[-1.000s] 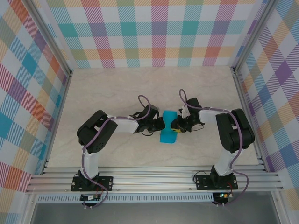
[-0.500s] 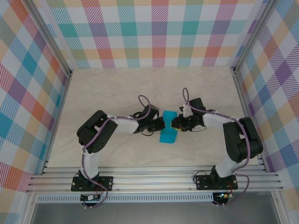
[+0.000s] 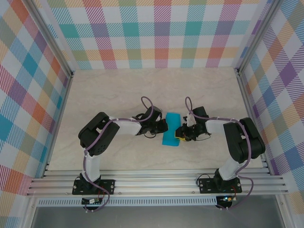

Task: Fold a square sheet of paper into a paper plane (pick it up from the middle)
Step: Fold the square sheet of paper in half at the center of the table.

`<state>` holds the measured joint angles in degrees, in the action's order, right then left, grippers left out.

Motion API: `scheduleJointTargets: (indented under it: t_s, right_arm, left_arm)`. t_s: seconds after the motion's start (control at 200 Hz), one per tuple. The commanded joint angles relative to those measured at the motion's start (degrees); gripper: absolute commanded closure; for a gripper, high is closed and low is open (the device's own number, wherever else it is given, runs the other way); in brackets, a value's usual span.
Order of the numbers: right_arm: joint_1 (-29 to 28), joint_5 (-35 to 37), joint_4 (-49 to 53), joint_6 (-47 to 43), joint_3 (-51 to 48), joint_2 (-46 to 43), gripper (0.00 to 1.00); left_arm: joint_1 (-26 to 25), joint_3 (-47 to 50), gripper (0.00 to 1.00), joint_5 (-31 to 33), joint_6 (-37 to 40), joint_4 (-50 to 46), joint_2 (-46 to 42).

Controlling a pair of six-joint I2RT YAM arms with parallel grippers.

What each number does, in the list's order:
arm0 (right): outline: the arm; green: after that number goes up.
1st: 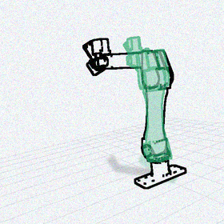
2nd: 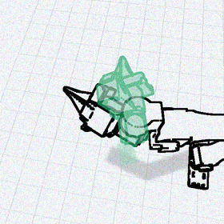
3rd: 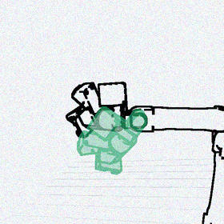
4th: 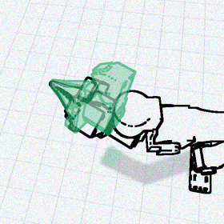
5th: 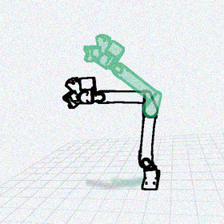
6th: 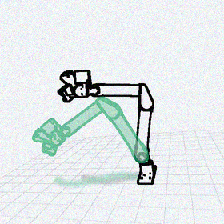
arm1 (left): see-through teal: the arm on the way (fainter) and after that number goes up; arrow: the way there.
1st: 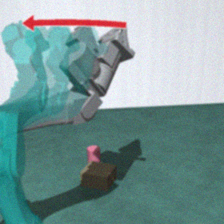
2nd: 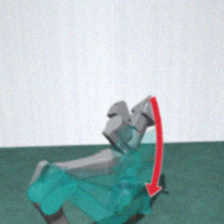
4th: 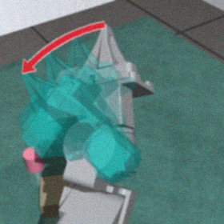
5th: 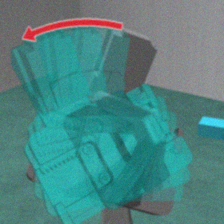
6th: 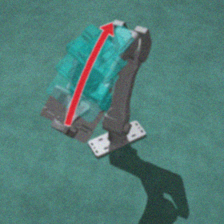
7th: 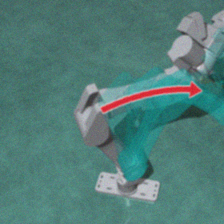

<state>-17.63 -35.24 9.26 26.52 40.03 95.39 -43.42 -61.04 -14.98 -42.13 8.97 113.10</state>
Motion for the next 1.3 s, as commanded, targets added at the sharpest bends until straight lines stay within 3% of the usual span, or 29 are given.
scheduleJointTargets:
  t_s: [0.0,0.185,0.35,0.58,0.995,1.295]
  right_arm:
    - [-0.4,-1.0,-0.7,-0.4,-1.2,-2.4,0.75]
    - [-0.4,-5.4,-3.1,2.1,-3.4,-7.7,0.75]
    - [-0.4,-6.7,-4.7,2.8,-5.4,-6.5,0.74]
    - [-0.4,-4.2,-6.1,3.4,-7.3,-1.5,0.74]
    - [-2.0,-2.9,0.1,1.5,-6.3,-9.3,0.71]
    - [-3.8,0.4,-1.3,2.1,-7.7,-4.8,0.71]
  left_arm:
    - [-0.5,0.4,1.00,0.8,1.7,-7.7,3.4]
    - [-0.5,0.1,1.00,0.8,1.8,-8.0,3.4]
    - [-0.5,0.0,1.00,0.5,1.9,-7.9,3.6]
    - [-0.5,0.1,1.00,0.6,1.8,-8.1,3.5]
    - [-0.5,-0.1,1.00,0.4,1.7,-8.2,3.5]
    - [-0.6,-0.2,1.00,0.2,1.7,-8.2,3.6]
